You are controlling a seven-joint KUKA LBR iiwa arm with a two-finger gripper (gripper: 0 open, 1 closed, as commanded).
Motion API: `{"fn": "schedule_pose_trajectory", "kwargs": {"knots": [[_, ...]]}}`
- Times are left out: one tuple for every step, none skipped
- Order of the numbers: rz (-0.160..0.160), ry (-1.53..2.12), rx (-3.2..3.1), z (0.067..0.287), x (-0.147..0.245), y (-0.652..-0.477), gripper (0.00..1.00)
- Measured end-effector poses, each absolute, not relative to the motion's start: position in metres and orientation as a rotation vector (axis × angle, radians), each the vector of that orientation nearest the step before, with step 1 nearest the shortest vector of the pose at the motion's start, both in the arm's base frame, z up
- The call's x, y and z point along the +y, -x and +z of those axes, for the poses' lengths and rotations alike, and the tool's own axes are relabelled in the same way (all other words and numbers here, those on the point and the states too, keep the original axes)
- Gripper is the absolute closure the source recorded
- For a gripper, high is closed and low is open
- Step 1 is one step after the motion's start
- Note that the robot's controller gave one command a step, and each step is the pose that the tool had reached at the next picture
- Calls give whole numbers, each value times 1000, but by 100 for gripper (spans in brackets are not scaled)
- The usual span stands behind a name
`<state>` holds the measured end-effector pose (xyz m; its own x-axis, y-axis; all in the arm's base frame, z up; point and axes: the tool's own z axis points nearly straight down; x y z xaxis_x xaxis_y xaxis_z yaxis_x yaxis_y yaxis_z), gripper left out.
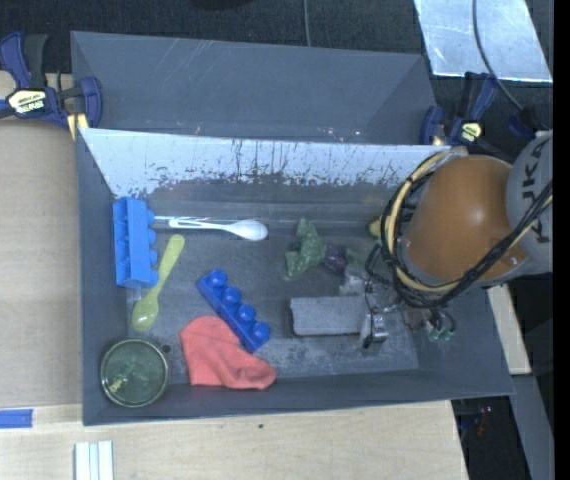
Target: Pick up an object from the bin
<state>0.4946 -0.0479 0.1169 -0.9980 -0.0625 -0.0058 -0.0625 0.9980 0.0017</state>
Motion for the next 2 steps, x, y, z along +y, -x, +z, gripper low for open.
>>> {"fn": "schedule_pose_trajectory", "kwargs": {"knots": [[1,98,3125,160,-48,-497,100],[1,97,3127,193,-48,-497,100]]}}
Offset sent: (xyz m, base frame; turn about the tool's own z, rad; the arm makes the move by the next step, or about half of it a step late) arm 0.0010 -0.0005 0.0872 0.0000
